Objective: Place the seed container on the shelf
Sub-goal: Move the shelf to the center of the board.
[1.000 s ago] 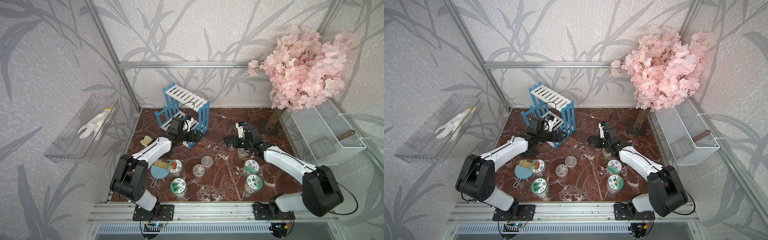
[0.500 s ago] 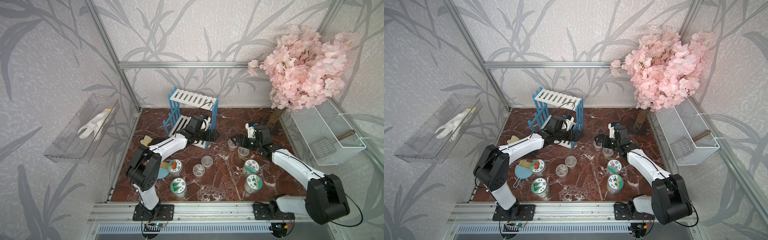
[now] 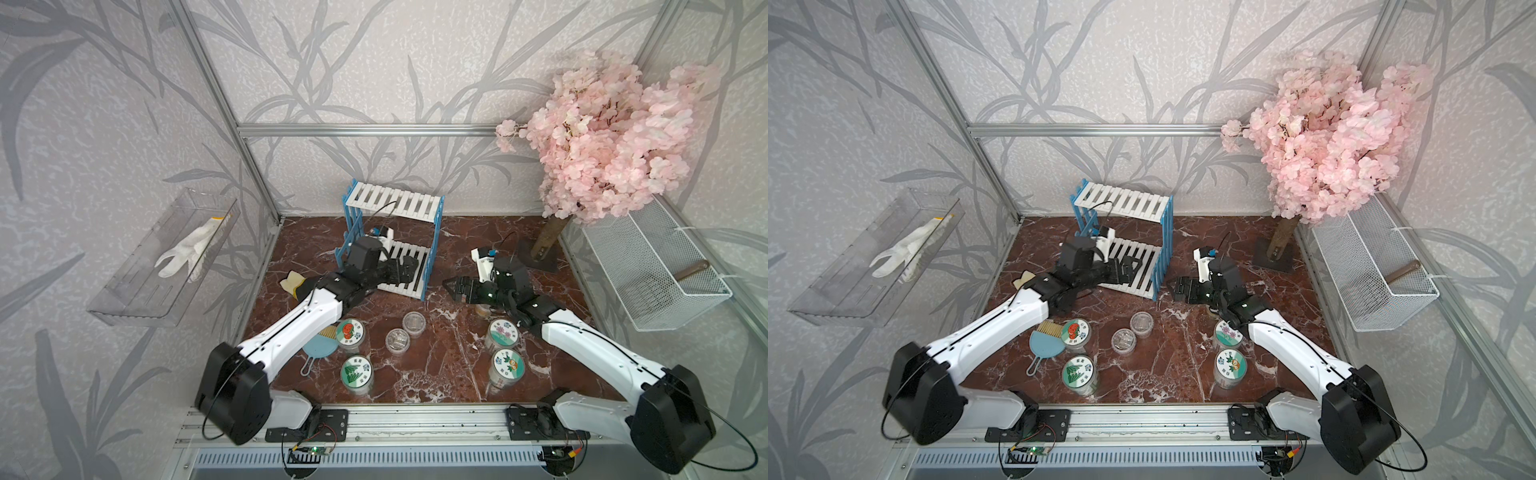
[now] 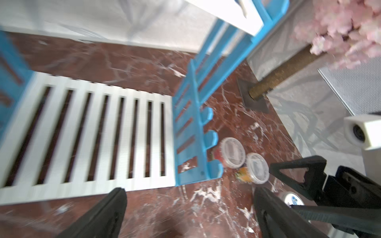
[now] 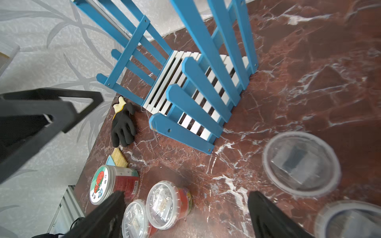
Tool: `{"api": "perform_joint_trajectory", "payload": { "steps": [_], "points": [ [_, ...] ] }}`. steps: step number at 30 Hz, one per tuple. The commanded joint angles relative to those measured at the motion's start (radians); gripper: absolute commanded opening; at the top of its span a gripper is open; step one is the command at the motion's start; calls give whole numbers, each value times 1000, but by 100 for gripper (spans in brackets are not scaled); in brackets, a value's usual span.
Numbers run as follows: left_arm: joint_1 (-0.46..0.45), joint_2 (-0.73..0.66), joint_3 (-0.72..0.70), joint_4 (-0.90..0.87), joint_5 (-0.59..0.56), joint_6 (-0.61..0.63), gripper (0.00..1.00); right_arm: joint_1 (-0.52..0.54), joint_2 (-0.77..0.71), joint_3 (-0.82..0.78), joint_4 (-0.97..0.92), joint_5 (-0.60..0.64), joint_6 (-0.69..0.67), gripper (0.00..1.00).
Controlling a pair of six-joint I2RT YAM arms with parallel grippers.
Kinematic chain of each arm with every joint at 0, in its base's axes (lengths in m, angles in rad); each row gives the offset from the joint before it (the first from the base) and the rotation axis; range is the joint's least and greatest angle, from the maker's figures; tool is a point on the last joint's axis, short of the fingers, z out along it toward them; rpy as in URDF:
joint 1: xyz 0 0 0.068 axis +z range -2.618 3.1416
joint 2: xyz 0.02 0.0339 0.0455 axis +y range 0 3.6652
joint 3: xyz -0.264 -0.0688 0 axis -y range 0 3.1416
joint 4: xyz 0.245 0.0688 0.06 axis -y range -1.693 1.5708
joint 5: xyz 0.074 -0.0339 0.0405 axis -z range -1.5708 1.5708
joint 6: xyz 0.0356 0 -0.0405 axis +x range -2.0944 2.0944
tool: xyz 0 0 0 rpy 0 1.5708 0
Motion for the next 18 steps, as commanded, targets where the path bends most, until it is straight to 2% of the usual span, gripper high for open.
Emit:
{"api": "perform_joint_trajectory", "payload": {
  "steps": [1, 5, 9, 13, 18],
  "points": [
    [114, -117, -87, 25, -110, 4, 100, 54, 61, 62, 63, 83, 32, 96],
    [275, -105, -41, -68, -101, -3, 100, 101, 164, 155, 55, 141, 61, 96],
    [383, 8, 16, -42, 7, -47, 100, 113, 287, 296, -43, 211, 97, 95],
    [405, 133, 87, -7, 150, -33, 100, 108, 376, 368, -123, 324, 118, 92],
    [404, 260, 159, -11, 354, -14, 98, 45, 416, 406, -202, 303, 117, 86]
  ]
}}
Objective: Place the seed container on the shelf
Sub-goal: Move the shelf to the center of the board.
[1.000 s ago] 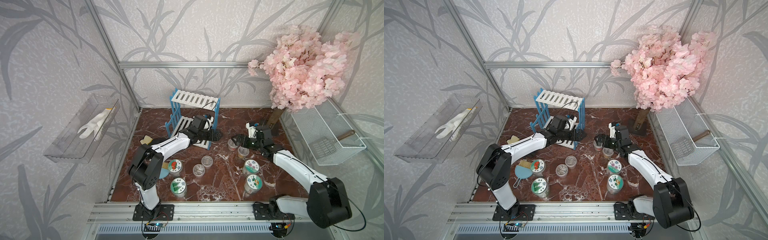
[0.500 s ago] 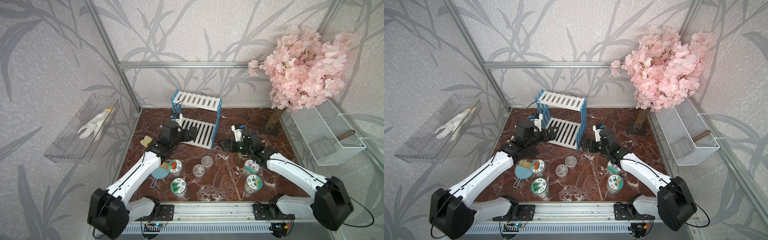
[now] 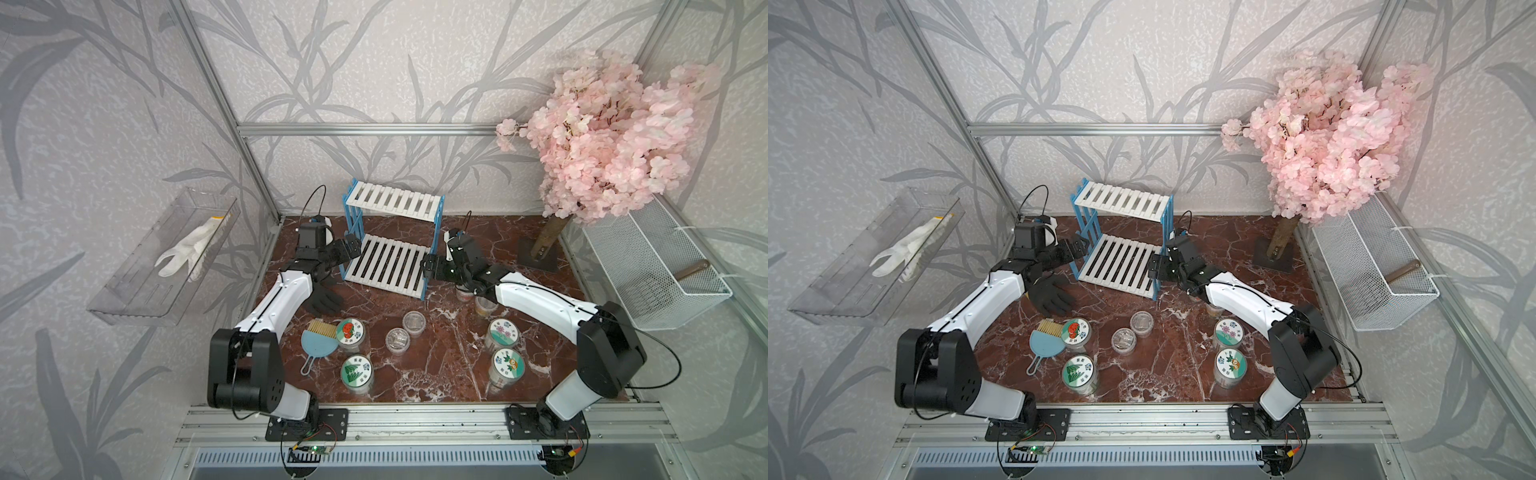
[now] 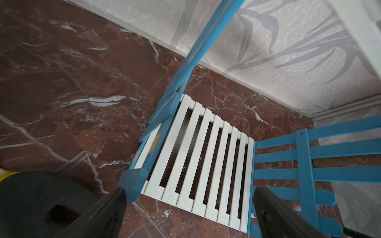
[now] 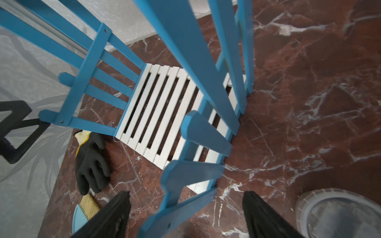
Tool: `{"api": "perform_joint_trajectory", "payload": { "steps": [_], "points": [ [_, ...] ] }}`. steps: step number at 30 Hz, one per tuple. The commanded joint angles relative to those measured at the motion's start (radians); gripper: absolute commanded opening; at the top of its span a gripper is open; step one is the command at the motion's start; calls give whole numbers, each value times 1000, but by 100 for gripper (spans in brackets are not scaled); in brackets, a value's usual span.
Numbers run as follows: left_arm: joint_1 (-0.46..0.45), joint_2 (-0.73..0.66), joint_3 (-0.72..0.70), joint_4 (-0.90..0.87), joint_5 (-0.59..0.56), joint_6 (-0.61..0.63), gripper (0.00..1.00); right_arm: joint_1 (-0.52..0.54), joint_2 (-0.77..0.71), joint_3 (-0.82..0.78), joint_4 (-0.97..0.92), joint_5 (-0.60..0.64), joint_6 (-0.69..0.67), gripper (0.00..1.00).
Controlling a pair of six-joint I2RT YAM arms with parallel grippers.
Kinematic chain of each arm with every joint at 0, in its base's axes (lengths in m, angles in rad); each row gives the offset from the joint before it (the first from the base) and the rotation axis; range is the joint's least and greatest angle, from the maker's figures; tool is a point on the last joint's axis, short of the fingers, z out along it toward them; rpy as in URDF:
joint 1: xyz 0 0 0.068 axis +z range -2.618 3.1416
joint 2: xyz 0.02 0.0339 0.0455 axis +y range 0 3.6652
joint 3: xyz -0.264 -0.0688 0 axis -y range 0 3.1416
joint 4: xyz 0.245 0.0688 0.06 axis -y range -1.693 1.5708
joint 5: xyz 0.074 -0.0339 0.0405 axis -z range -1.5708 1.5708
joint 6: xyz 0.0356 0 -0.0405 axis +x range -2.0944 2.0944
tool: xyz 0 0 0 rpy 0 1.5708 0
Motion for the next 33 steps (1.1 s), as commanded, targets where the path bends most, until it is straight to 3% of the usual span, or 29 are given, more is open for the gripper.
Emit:
{"api": "perform_joint_trajectory", "payload": {
  "steps": [1, 11, 17, 25, 33],
  "points": [
    [-5, 45, 54, -4, 196, 15, 96, -54, -1, 23, -102, 24, 8, 85],
    [-60, -8, -63, 40, 300, 9, 94, -236, -130, -57, -136, -161, -103, 85],
    [-92, -72, -104, 28, 206, -10, 94, -277, -234, -133, -99, -237, -165, 89],
    [-92, -160, -101, 1, 27, 7, 100, -324, -346, -324, 14, -120, -106, 79],
    [-92, -33, 21, -65, 20, 27, 97, -341, -149, -199, -87, -62, -119, 76]
  ]
}}
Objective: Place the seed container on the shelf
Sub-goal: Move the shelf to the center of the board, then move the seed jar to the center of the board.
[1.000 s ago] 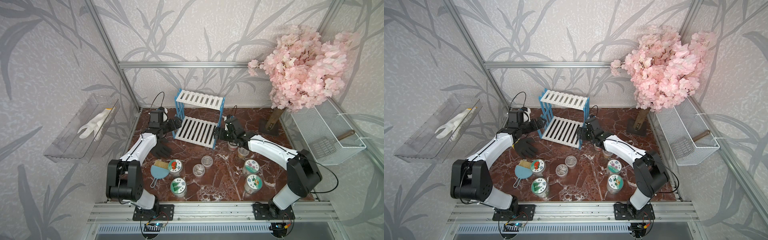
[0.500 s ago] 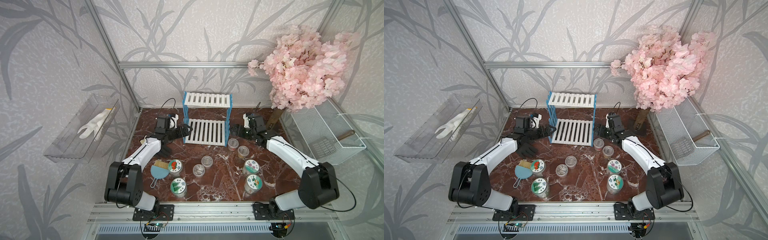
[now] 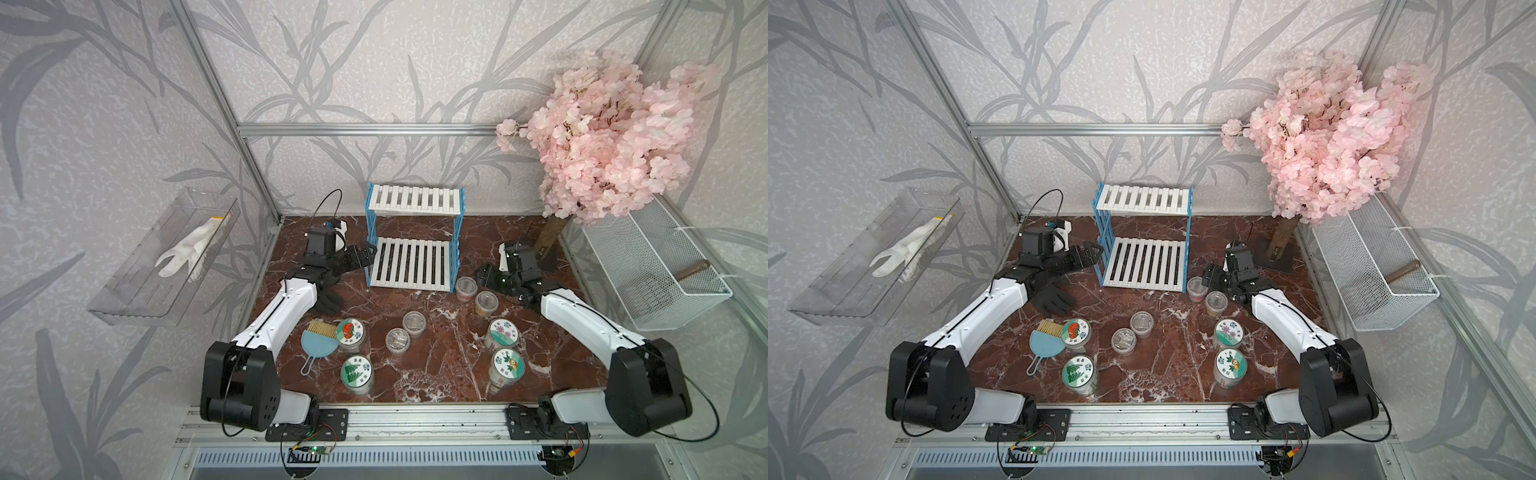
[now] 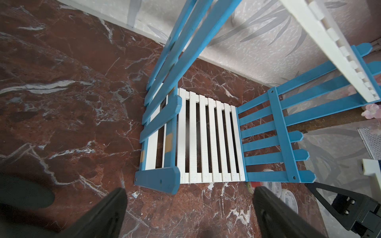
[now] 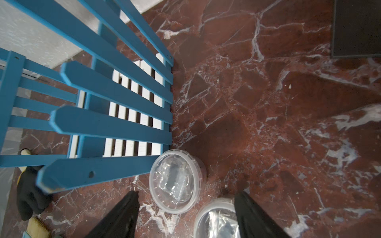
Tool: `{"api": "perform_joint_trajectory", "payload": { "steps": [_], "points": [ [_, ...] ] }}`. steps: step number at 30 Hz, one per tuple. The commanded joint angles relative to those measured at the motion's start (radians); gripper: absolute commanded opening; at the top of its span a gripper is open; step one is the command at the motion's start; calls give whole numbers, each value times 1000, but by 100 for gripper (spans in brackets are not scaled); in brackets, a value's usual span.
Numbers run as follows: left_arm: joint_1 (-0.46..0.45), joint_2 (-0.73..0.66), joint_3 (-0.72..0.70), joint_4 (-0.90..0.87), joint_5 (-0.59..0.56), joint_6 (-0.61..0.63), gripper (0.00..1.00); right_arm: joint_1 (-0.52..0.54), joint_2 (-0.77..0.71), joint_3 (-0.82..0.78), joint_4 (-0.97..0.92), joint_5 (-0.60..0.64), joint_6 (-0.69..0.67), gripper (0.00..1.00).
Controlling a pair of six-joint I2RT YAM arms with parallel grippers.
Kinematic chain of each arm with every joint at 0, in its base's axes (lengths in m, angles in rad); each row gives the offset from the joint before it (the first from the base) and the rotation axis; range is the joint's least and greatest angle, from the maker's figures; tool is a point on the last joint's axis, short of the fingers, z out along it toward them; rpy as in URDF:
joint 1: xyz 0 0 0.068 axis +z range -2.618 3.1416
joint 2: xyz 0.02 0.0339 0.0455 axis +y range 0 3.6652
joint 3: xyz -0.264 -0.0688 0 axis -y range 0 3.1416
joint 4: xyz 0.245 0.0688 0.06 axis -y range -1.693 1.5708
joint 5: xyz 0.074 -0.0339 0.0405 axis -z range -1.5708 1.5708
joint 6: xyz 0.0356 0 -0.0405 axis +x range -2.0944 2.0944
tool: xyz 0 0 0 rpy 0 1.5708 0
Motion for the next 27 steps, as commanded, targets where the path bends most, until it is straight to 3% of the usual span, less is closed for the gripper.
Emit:
{"api": "perform_joint_trajectory", "payload": {
  "steps": [1, 12, 14, 21, 27],
  "points": [
    [2, 63, 76, -46, -10, 23, 96, -6, 103, 96, -37, 34, -14, 76],
    [0, 169, 151, -103, -27, 76, 85, -29, 384, 302, -145, -50, -46, 74],
    [-1, 184, 160, -106, -12, 84, 81, -27, 417, 333, -187, -59, -59, 70],
    [-9, 227, 186, -129, 25, 113, 69, -18, 437, 325, -239, -139, -126, 68],
    [-26, 235, 188, -133, 32, 118, 67, -7, 409, 286, -286, -190, -181, 68]
  ]
}}
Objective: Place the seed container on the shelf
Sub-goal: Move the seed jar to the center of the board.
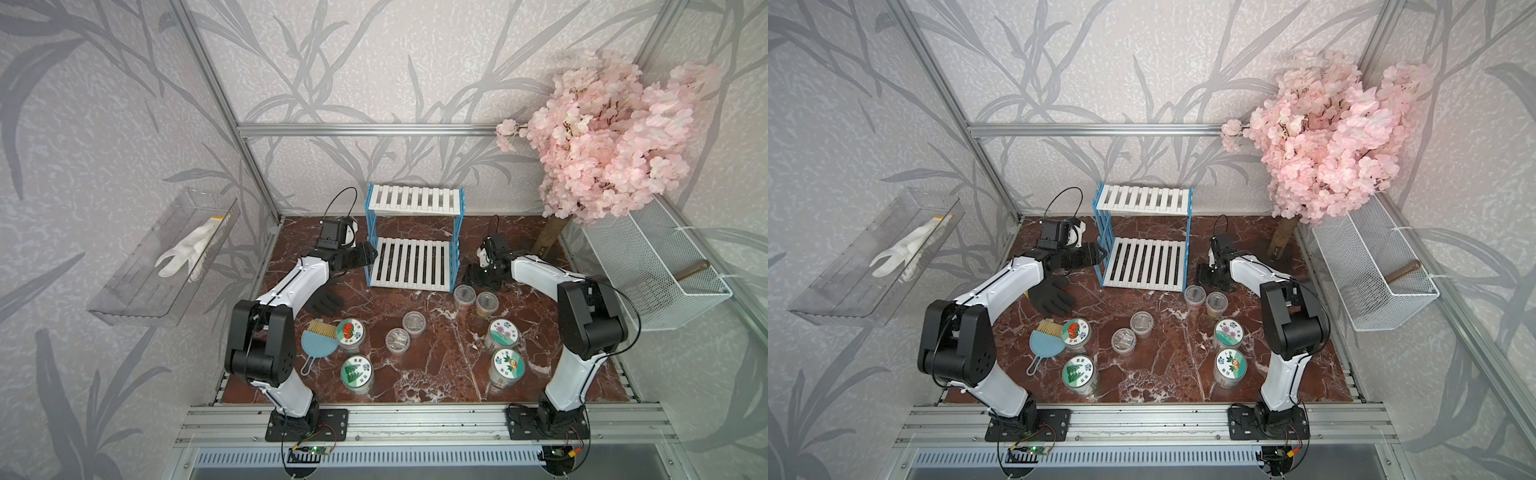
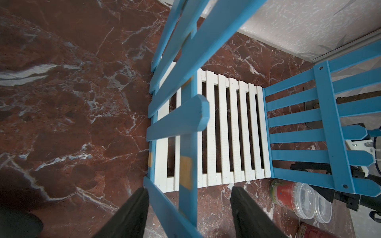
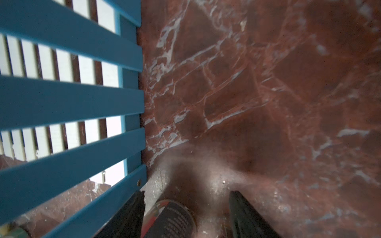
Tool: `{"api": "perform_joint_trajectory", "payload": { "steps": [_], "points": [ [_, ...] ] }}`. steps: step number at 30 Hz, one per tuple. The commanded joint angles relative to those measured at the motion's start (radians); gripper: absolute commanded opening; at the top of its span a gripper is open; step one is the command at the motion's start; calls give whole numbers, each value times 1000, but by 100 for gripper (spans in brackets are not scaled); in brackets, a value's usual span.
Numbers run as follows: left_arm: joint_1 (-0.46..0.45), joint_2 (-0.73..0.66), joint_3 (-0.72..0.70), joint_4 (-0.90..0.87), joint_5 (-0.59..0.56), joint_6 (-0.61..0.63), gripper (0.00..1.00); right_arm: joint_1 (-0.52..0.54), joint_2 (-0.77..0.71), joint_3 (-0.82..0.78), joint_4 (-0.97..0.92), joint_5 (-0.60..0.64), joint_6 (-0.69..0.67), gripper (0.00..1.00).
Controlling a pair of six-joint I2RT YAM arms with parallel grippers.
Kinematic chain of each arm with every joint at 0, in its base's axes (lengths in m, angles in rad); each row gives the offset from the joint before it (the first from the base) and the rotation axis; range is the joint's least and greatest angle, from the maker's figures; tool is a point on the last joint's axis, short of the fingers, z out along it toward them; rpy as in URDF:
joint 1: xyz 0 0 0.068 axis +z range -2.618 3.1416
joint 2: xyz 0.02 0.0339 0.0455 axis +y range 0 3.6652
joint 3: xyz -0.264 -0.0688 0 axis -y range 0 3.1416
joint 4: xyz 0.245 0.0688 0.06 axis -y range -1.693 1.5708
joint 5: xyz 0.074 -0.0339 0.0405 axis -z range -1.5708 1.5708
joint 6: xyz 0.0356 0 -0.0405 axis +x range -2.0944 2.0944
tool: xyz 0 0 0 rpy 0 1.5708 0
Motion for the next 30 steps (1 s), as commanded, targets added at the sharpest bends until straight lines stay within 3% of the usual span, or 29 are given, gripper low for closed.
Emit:
{"api": "perform_joint_trajectory", "payload": {
  "steps": [1, 17, 27, 30],
  "points": [
    [-13, 10, 33, -25, 19, 24, 67, 10, -29, -28, -68, -52, -53, 68],
    [-27, 5, 13, -24, 44, 20, 66, 101, -139, -194, -83, -171, -84, 68],
    [-32, 3, 10, -14, 49, 15, 66, 151, -207, -241, -53, -341, -120, 70],
    [-32, 5, 19, -20, 36, 14, 68, 153, -265, -248, -53, -246, -77, 70]
  ]
}}
